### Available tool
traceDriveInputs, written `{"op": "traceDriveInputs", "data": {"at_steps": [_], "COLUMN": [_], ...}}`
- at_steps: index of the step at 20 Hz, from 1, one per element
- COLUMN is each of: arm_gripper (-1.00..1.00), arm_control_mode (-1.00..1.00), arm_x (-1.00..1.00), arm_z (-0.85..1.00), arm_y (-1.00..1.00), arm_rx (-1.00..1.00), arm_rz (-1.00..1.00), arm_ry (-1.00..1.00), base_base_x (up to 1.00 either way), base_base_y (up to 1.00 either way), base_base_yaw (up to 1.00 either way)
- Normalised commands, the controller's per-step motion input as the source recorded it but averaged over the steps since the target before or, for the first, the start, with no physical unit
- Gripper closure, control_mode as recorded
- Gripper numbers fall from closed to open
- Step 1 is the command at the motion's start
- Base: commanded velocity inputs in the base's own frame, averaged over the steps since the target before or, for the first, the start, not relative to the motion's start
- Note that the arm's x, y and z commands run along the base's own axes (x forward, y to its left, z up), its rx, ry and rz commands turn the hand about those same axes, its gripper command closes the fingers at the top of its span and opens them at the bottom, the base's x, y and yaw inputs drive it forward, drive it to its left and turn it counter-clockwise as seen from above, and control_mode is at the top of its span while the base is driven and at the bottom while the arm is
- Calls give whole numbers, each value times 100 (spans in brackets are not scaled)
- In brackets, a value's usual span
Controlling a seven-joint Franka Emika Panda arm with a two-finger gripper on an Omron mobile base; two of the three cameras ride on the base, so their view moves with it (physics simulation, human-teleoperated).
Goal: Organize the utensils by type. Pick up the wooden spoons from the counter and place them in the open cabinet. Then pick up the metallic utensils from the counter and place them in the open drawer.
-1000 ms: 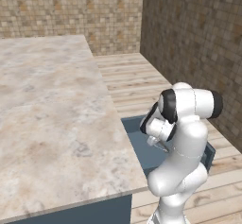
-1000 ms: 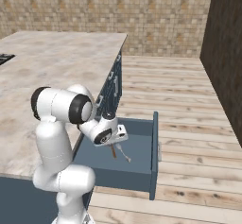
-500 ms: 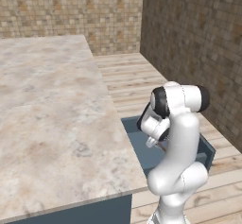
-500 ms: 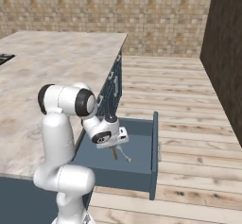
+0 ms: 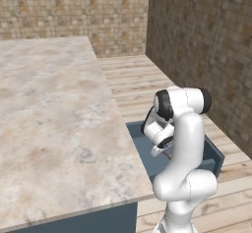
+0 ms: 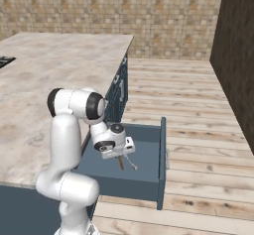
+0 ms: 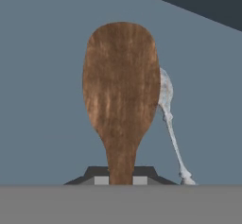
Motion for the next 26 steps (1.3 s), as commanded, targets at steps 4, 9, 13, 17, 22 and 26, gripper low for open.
{"op": "traceDriveInputs", "data": {"at_steps": [4, 9, 13, 17, 22, 26], "arm_gripper": [100, 100, 100, 100, 100, 100], "arm_control_mode": [-100, -100, -100, -100, -100, -100], "arm_x": [17, 15, 13, 9, 24, 33], "arm_z": [-27, -26, -24, -16, -11, -8], "arm_y": [0, 0, 0, 0, 0, 0], "arm_rx": [0, 0, 0, 0, 0, 0], "arm_rz": [0, 0, 0, 0, 1, 2], "arm_ry": [0, 0, 0, 0, 0, 0], "base_base_x": [0, 0, 0, 0, 0, 0], "base_base_y": [0, 0, 0, 0, 0, 0], "base_base_yaw": [0, 0, 0, 0, 0, 0]}}
